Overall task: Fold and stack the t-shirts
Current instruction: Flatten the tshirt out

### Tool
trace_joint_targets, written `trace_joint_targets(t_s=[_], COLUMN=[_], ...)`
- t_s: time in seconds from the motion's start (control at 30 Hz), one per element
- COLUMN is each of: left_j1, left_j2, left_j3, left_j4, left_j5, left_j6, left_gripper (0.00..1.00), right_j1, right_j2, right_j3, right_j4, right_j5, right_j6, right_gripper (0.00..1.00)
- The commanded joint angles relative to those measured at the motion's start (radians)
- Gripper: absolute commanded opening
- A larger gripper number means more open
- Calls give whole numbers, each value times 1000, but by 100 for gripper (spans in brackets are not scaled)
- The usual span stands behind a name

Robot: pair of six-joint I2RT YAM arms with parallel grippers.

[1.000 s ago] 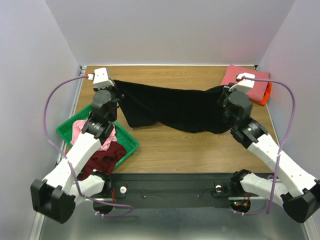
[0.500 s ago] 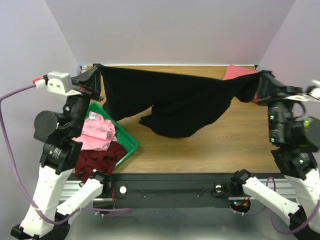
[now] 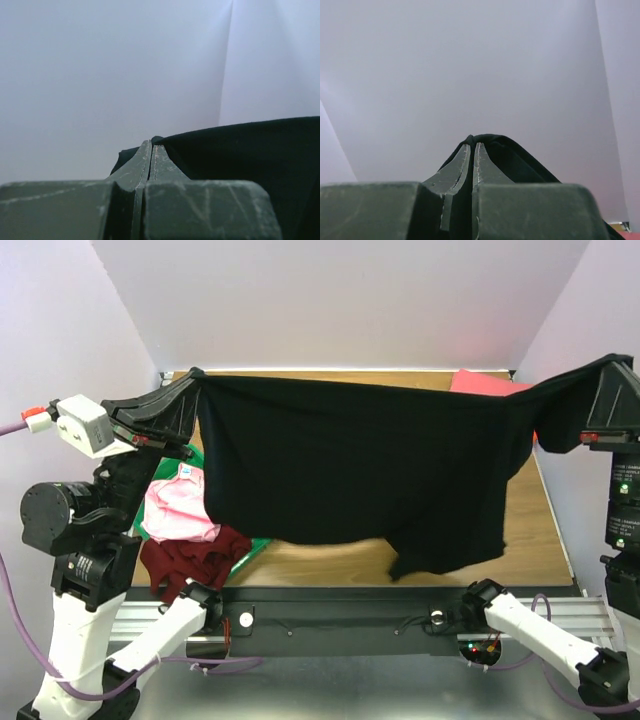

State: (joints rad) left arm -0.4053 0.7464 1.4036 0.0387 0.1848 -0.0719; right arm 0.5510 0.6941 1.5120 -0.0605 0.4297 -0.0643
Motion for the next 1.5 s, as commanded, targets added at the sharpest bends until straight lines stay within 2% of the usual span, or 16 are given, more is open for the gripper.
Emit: trace_joint_targets(t_s=[0.0,0.1,0.2,0.23,0.37,0.53,0.67,0.73,0.9,1.27,1.47], left_j1=[-1,-1,-1,-1,13,56,69,69,69,49,5], left_j2=[33,140,247,330,566,813,910,944,906,480,277], left_j3=[22,-2,14,24,171,348,489,529,519,197,172], left_j4=[79,108,104,99,30,-33,-60,-75,-65,64,20], left_j5=[2,2,-42,-62,-217,-251,-269,-277,-298,-154,-70], left_j6=[-6,-6,18,27,55,67,142,165,192,192,192], left_gripper=[0,0,0,0,0,0,0,0,0,0,0], right_j1=[3,1,1,3,0,-130,-172,-175,-174,-175,-175], right_j2=[64,116,163,206,355,559,692,706,679,375,205], right_j3=[47,5,-59,-106,-180,-104,2,43,74,17,79], right_j4=[37,51,145,174,353,386,386,386,380,301,213], right_j5=[0,26,91,112,176,71,27,9,-31,-115,-135], right_j6=[-61,-87,-115,-133,-184,-85,-83,-86,-88,-80,-91], right_gripper=[0,0,0,0,1,0,0,0,0,0,0])
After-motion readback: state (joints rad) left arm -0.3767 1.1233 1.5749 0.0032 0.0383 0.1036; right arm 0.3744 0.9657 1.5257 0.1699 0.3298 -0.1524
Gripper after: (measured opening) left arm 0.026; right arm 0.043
